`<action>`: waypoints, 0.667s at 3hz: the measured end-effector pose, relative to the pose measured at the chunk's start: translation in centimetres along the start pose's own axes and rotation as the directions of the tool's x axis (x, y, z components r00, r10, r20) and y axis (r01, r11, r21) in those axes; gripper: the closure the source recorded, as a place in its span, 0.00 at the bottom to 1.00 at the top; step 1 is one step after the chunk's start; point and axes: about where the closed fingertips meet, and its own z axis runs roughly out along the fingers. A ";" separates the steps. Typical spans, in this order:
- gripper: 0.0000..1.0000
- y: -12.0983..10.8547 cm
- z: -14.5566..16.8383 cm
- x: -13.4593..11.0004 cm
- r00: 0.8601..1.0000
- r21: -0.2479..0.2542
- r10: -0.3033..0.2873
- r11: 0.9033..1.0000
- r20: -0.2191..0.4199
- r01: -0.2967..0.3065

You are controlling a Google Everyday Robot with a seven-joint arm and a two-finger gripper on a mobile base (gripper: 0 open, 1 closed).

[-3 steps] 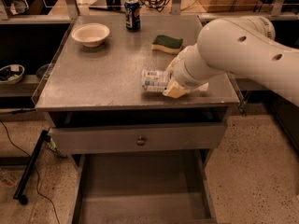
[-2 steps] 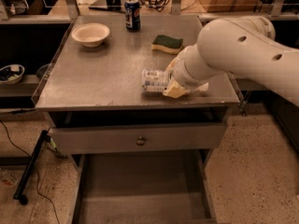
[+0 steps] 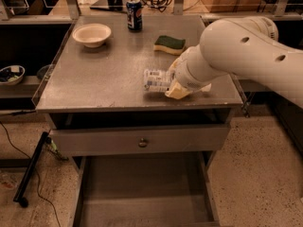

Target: Pick blue plastic bottle from middle drawer and place on counter

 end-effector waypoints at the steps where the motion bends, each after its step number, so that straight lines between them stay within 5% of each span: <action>1: 0.04 0.0 0.0 0.0 1.000 0.000 0.000 1.000 0.000 0.000; 2: 0.00 0.0 0.0 0.0 1.000 0.000 0.000 1.000 0.000 0.000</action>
Offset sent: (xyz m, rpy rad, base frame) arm 0.0000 0.0000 0.0000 0.0000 0.0000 0.0000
